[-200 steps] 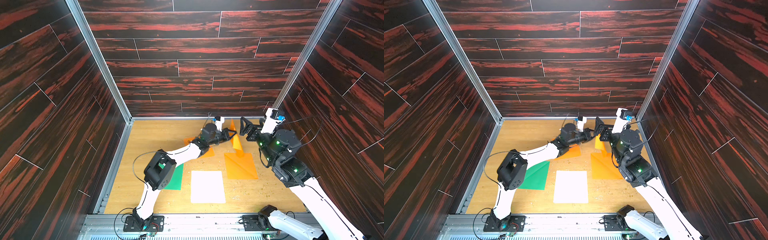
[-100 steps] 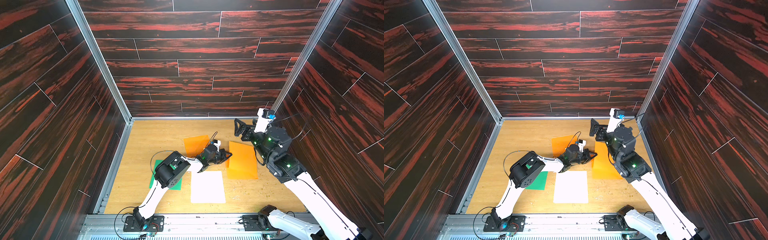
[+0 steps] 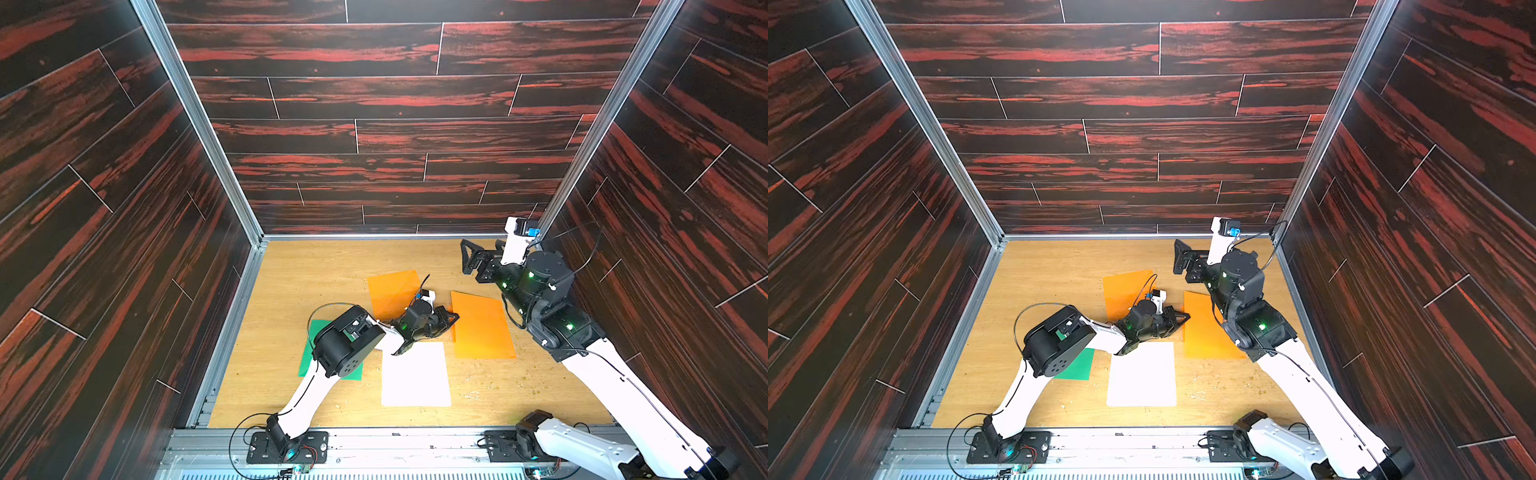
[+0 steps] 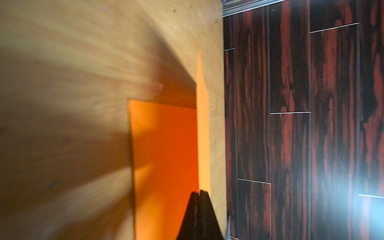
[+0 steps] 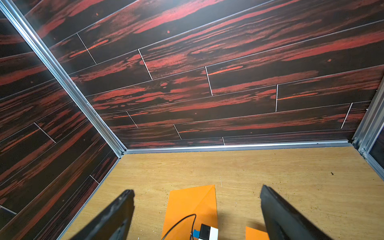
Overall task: Sort the scattered colored papers by color
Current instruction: Place the colored paper.
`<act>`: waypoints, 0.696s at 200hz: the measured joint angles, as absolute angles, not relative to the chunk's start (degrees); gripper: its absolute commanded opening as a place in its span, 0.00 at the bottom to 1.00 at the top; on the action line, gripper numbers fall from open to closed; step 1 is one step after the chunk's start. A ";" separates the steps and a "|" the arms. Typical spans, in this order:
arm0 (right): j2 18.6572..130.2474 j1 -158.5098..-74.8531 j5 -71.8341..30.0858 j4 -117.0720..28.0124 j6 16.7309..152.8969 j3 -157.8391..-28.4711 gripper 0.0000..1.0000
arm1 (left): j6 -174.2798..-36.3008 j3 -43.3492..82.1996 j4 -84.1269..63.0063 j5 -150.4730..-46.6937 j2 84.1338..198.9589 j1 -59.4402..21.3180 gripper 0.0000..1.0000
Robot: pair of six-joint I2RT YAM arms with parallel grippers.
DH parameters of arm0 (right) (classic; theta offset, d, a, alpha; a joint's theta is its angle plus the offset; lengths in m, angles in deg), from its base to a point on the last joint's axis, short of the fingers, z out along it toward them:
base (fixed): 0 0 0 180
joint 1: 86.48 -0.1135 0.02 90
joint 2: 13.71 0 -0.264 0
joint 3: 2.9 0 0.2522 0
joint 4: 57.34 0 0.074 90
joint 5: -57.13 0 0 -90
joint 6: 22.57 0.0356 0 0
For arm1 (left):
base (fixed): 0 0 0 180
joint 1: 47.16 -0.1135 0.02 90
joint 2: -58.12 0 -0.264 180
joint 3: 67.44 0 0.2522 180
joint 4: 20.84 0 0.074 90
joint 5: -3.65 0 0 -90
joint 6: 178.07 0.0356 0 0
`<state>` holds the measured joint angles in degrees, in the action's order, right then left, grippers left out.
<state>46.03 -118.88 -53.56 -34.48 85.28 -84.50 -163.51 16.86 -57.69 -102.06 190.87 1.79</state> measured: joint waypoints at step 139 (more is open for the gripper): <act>46.14 -118.88 -51.22 -34.56 86.28 -83.65 0.98 | -163.12 13.59 -53.84 -95.30 188.66 4.30 0.07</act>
